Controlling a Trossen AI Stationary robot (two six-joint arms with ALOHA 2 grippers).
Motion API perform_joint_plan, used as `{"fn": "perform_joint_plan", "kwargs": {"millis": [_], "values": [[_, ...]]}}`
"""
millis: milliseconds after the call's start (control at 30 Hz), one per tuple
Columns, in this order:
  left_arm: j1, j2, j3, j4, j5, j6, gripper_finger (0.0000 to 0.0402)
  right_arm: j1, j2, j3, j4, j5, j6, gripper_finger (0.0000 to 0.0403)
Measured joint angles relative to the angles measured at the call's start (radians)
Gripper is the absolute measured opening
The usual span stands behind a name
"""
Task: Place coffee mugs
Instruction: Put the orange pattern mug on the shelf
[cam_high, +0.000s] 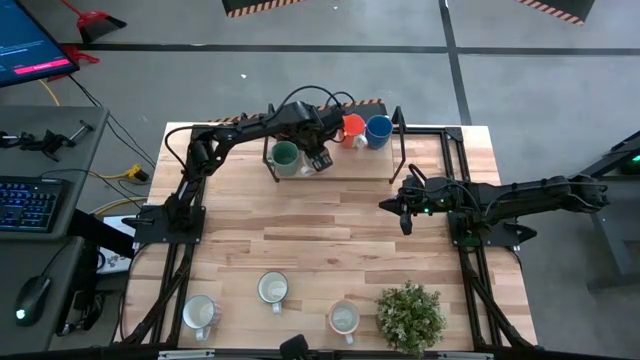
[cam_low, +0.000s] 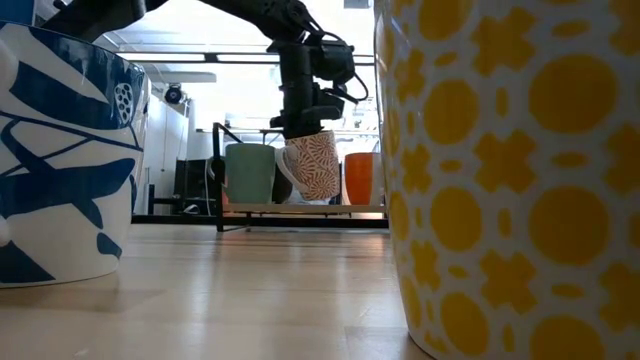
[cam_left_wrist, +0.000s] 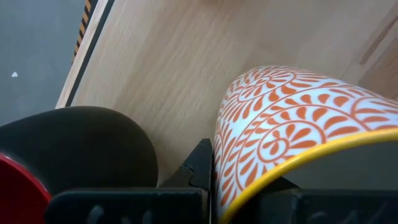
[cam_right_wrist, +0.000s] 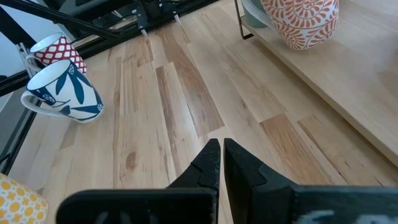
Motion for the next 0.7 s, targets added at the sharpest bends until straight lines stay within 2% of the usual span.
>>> {"fn": "perform_joint_plan", "kwargs": {"millis": [700], "values": [[-0.001, 0.001, 0.0, 0.041, 0.032, 0.005, 0.0013, 0.0, 0.0, 0.0, -0.033, -0.001, 0.0, 0.0002]]}}
